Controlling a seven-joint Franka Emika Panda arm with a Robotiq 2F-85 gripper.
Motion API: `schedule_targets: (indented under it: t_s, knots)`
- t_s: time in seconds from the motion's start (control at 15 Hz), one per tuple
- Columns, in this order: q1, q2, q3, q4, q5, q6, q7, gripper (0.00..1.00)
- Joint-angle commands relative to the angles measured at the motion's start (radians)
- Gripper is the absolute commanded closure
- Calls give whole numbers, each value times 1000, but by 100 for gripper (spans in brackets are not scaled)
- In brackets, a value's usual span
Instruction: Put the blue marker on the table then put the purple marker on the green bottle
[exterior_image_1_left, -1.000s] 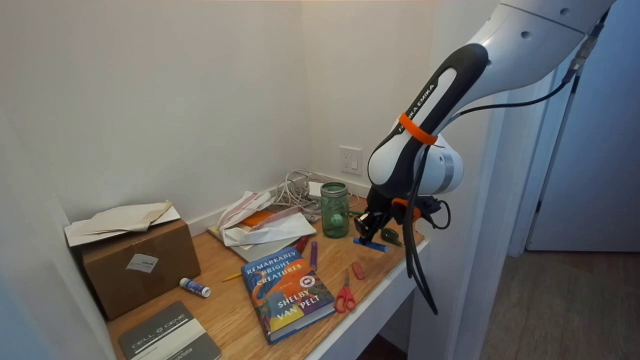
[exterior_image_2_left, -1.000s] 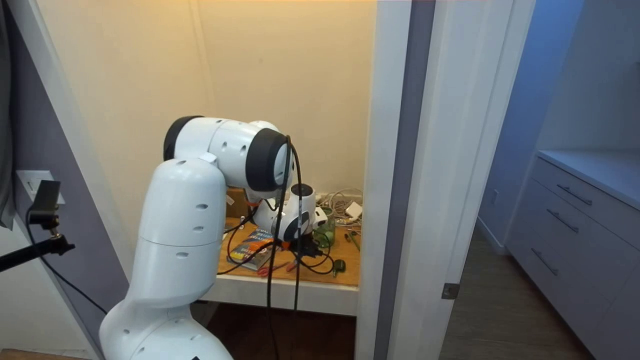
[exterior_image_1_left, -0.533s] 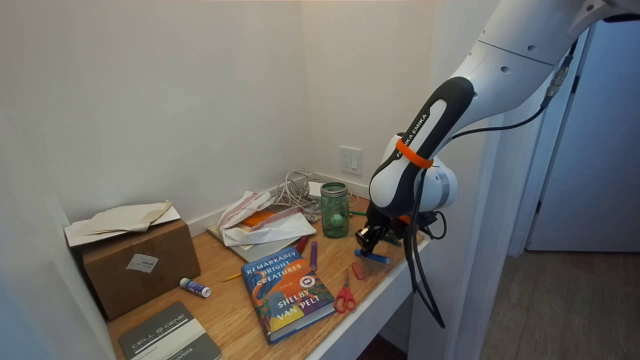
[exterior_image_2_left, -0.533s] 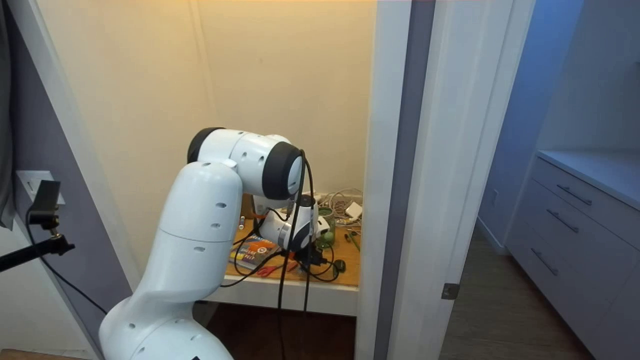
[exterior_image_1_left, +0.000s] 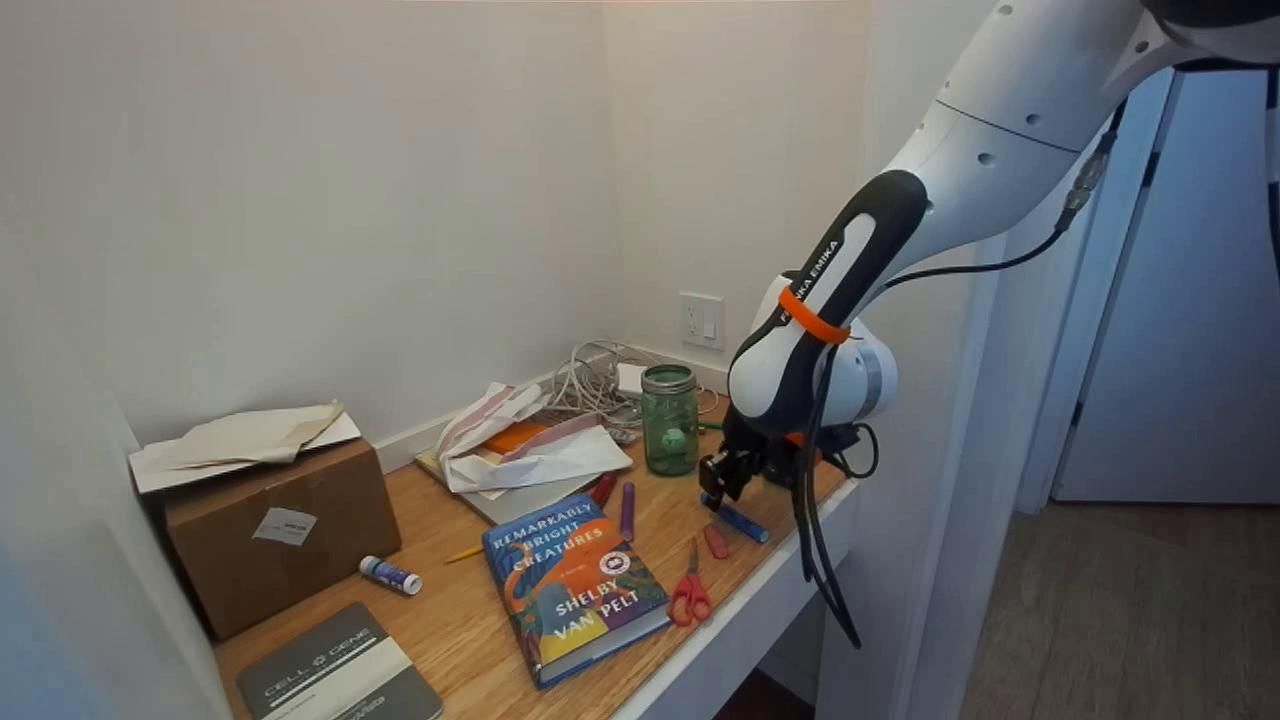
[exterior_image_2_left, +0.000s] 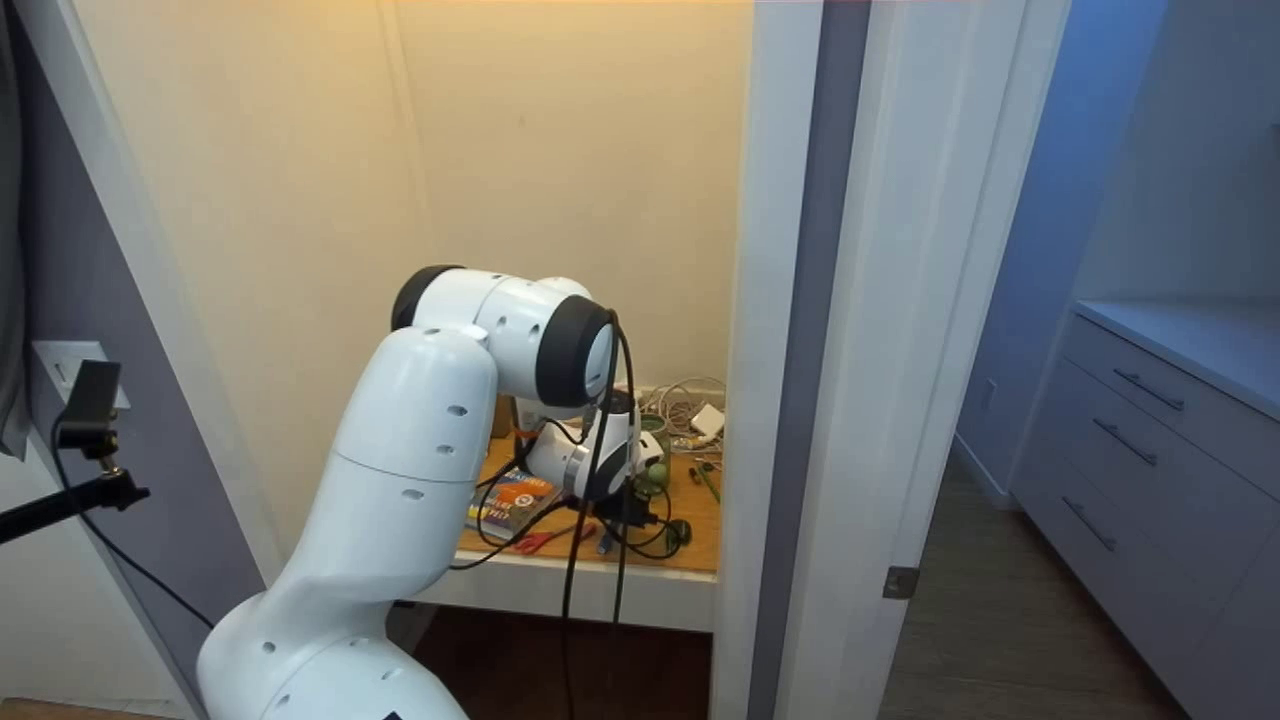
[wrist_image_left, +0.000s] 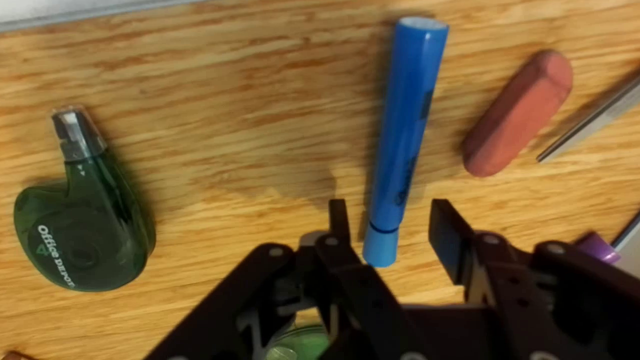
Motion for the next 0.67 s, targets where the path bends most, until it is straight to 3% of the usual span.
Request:
schedule_targets:
  t_s: [0.0,0.2,0.6]
  knots:
    - [17,-20,-4,26,-16,-61,60,23]
    - [33,-59,6,52,1,-153,104,2]
    - [139,-50,-37,173,1,-354,274,0]
